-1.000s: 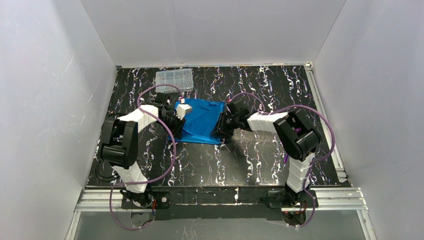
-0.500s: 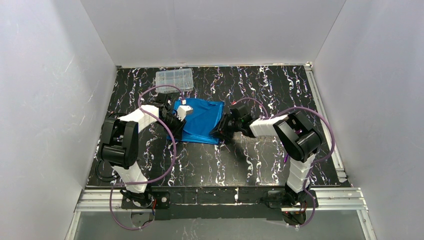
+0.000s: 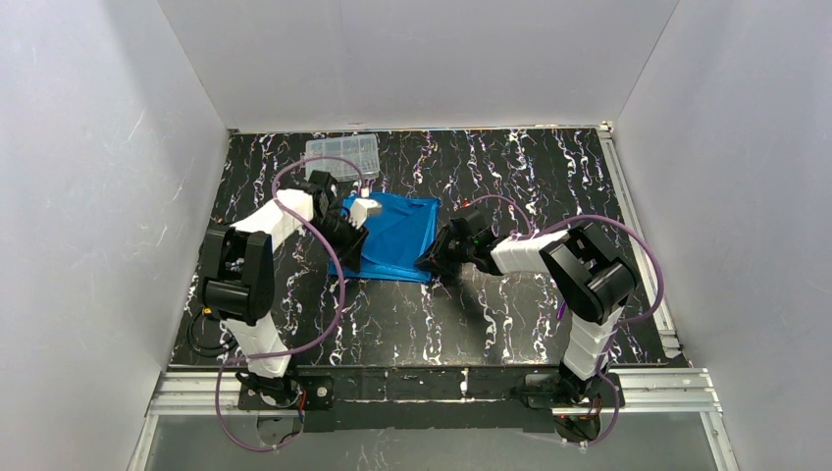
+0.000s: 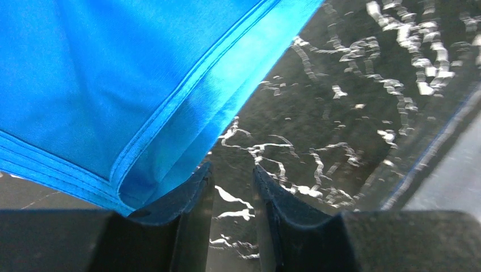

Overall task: Fold the napkin into a case and place the utensils inside
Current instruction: Smooth out the upper triangle-folded napkin at the center of the board.

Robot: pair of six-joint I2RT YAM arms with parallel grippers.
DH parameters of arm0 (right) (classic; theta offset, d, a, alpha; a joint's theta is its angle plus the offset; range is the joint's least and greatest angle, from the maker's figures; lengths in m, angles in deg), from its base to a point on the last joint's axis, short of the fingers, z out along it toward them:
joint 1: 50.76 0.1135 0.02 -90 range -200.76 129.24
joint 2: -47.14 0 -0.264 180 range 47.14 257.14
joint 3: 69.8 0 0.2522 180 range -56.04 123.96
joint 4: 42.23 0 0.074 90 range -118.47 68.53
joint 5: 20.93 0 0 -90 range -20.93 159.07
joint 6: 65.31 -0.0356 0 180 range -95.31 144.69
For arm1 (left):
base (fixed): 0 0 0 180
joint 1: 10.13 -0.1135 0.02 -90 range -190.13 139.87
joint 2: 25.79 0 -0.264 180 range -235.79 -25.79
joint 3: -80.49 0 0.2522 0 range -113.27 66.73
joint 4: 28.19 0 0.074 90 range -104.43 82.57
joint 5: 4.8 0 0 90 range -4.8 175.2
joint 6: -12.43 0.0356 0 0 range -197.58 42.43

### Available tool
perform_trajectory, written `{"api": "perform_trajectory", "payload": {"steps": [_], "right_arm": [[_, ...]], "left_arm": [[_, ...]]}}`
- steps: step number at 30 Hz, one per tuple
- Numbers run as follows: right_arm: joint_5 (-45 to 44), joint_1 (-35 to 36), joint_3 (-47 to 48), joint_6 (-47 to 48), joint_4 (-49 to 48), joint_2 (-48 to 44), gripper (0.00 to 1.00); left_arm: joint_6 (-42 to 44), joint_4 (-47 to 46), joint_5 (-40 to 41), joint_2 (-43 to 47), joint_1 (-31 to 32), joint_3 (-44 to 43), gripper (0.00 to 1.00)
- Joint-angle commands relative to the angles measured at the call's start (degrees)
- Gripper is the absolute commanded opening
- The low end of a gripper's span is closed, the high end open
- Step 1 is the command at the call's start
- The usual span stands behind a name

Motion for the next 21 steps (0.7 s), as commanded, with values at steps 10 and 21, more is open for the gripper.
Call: {"api": "perform_trajectory", "payload": {"steps": [10,21], "right_arm": [[-4.6,0.0,-1.4,1.5,5.5,-1.4,0.36],[-1.6,-1.2,-1.9,0.1,2.4,-4.7,0.44]], "left_arm": [[-1.1,11.2,-11.7,1.5,0.3,-15.6,0.25],[-13.3,-12.1,0.3,-4.6,6.0,-14.8,0.16]]}}
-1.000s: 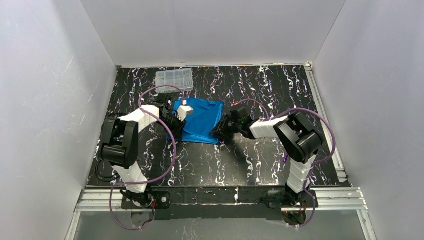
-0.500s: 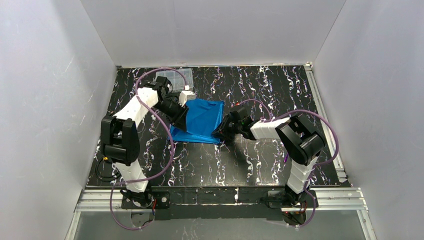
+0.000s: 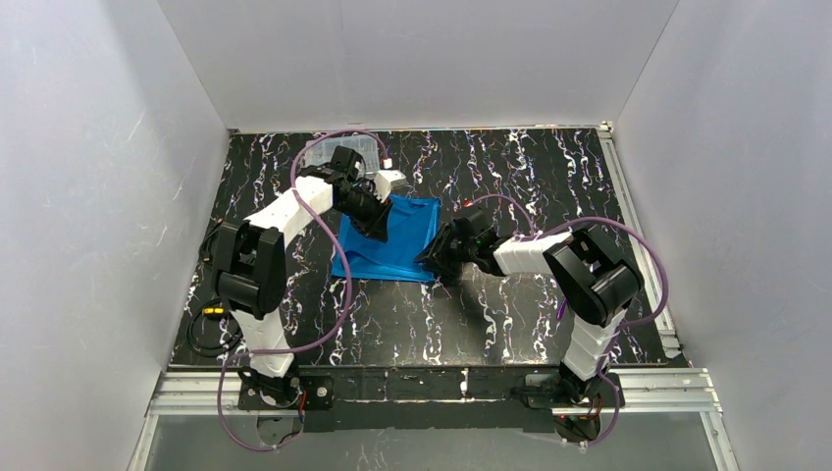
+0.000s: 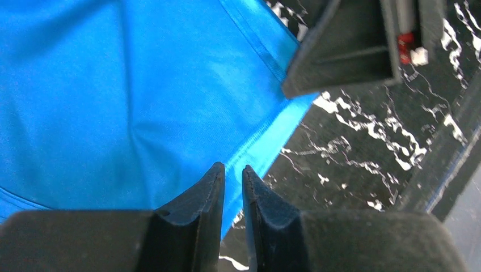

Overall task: Fold the napkin into a case and place the utensils inside
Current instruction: Smooth out the upper triangle-folded napkin at the center of the board.

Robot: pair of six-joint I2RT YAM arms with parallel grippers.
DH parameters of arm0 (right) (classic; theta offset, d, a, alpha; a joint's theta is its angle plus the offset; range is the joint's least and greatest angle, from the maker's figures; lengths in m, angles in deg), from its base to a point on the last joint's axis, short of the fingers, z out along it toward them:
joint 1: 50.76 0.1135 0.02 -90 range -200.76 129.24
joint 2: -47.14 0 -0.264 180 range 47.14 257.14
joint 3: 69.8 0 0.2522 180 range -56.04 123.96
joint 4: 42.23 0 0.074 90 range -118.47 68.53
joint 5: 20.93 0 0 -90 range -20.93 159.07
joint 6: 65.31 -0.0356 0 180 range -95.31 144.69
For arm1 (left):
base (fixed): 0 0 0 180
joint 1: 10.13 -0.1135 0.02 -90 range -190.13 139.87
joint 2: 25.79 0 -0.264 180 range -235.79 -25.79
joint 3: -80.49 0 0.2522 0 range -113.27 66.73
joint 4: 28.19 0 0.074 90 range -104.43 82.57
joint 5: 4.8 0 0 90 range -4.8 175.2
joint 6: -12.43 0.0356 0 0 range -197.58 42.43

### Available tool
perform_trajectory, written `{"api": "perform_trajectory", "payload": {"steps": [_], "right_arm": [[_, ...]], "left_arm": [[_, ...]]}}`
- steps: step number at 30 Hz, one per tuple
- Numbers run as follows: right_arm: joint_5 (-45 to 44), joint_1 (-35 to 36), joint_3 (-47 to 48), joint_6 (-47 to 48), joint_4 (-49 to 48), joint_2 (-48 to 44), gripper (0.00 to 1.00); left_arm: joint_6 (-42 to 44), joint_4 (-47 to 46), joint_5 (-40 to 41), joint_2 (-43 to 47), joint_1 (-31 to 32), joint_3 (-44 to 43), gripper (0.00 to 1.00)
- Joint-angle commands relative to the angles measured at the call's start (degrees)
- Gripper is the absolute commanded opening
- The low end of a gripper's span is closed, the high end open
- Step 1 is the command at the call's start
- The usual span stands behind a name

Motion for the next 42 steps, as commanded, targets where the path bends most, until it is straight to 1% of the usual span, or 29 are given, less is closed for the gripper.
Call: {"api": "perform_trajectory", "payload": {"steps": [1,4,8,17,21,27,31,33,42], "right_arm": [[-1.5,-1.4,-0.8,0.9,3.8,-4.1,0.45],[-1.8,-2.4,0.7,2.4,6.0,-4.3,0.47],[-0.3,-2.5,1.2,1.9,4.4,-2.3,0.47],[0.7,-2.5,3.3,2.4,2.9,0.2,0.47],[0.8,-2.8,2.9,2.5,3.2,-0.5,0.47],[-0.7,-3.2,5.0,4.7,6.5,-3.7,0.47],[0.3,-2.9,4.2,3.8,4.0,-1.9,0.47],[1.1,-2.6,2.6,2.3,0.6,-1.1,0.46],[1.4,-1.8,2.6,1.9,-1.3,1.9,0.46]], "left_arm": [[-8.1,-11.1,5.6,-0.5,0.3,0.3,0.16],[-9.6,-11.7,8.7,-2.3,0.4,-0.1,0.15],[-8.1,-9.5,10.9,-5.4,0.4,-0.1,0.14],[-5.8,-10.3,10.7,-6.1,0.4,4.9,0.13],[-5.1,-10.1,11.0,-6.8,0.3,4.8,0.12],[-4.5,-10.0,11.0,-7.0,0.4,5.0,0.11],[-4.6,-9.8,10.9,-7.2,0.4,5.0,0.11],[-4.6,-9.6,10.8,-7.2,0.3,5.2,0.11],[-4.0,-8.8,11.3,-7.3,0.4,4.7,0.1]]}}
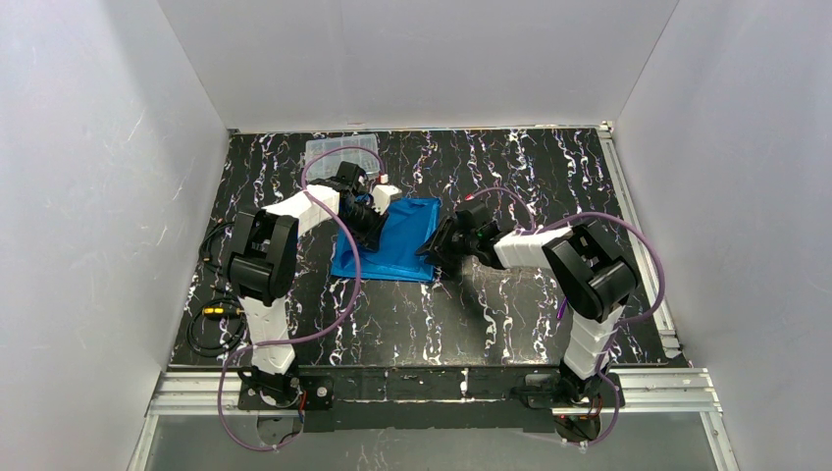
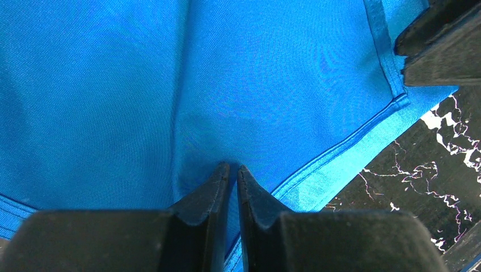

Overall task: Fold the napkin into a case and place the utensils inside
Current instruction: Smooth out the upper triangle-folded napkin at the center of the board.

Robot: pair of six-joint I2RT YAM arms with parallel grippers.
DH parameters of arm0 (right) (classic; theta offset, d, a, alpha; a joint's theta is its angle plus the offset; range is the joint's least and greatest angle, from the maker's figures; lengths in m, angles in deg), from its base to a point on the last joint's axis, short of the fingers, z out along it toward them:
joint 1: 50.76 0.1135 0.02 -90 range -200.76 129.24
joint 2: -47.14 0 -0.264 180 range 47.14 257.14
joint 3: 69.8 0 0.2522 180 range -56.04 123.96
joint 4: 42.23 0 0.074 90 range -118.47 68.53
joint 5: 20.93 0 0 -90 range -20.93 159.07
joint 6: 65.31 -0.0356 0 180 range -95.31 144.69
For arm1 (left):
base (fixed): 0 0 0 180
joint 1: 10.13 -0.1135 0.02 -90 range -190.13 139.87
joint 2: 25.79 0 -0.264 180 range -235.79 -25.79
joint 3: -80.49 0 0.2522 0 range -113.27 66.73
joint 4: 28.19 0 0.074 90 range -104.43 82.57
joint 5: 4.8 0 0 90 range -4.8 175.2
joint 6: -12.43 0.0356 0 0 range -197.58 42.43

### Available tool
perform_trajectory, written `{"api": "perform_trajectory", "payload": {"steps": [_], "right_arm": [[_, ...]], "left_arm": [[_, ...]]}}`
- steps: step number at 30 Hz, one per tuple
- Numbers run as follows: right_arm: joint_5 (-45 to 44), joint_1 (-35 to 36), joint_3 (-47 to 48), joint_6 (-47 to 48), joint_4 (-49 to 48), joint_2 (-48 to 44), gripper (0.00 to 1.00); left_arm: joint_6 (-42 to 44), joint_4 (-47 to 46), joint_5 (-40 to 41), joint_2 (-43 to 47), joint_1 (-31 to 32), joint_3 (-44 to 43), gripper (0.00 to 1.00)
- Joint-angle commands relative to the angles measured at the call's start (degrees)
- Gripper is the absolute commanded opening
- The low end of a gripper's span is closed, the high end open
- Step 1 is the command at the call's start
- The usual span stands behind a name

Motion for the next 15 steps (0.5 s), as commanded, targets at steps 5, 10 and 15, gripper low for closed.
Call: {"api": "perform_trajectory", "payload": {"steps": [5,10,15], "right_arm": [[-0.4,0.3,-1.6,-0.4,-1.5,1.5,0.46],[-0.4,0.7,-2.6,-2.3,-3.9,2.7,0.45],[-1.8,1.8,-2.3,-4.0,-6.2,3.3,0.45]], "left_arm": [[0.6,1.9,0.2,0.0,0.0,0.0,0.1],[0.6,1.9,-0.1,0.1,-0.1,0.1,0.1],[0.5,2.1,0.0,-0.1,-0.1,0.2,0.08]]}}
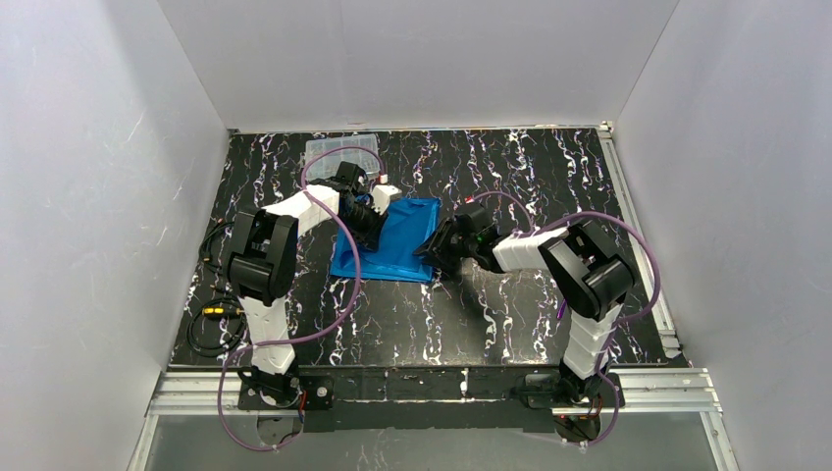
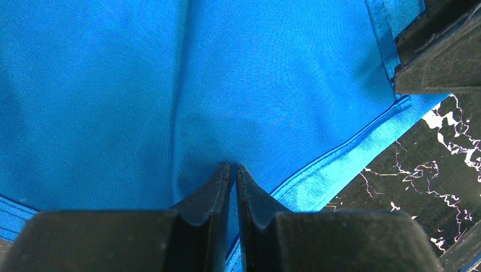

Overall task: Fold the napkin into a case and place the utensils inside
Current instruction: Smooth out the upper triangle-folded napkin at the center of the board.

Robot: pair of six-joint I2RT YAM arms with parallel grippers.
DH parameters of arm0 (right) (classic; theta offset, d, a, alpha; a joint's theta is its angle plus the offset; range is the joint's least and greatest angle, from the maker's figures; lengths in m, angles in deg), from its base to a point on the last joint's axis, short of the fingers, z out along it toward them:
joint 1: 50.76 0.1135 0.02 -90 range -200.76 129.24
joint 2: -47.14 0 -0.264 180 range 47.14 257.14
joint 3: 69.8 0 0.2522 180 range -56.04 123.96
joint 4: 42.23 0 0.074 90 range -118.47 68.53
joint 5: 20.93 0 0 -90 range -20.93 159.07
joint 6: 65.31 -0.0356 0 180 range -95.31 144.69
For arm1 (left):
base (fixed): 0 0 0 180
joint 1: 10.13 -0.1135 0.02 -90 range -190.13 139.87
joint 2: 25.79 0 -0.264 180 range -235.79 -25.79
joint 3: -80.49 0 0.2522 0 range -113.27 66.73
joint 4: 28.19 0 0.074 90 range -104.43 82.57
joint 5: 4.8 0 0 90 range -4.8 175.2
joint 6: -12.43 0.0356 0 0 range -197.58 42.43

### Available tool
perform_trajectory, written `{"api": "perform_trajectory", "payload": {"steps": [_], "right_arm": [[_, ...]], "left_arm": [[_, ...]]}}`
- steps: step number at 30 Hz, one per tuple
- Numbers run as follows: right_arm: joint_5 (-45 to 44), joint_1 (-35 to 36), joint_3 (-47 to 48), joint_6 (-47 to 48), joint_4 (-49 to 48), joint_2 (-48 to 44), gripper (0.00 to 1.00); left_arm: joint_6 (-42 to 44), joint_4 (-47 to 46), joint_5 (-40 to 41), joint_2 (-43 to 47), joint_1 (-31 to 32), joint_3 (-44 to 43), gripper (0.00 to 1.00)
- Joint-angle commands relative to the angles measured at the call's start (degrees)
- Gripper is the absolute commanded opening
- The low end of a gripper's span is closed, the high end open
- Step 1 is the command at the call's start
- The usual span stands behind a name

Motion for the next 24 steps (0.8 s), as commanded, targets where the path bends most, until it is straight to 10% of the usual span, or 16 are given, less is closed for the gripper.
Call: {"api": "perform_trajectory", "payload": {"steps": [1,24], "right_arm": [[-1.9,1.4,-0.6,-1.8,-2.7,2.2,0.45],[-1.2,1.2,-5.7,-9.1,-16.4,-2.0,0.41]], "left_arm": [[0.5,2.0,0.0,-0.2,-0.1,0.3,0.08],[1.6,2.5,0.9,0.3,-0.1,0.8,0.07]]}}
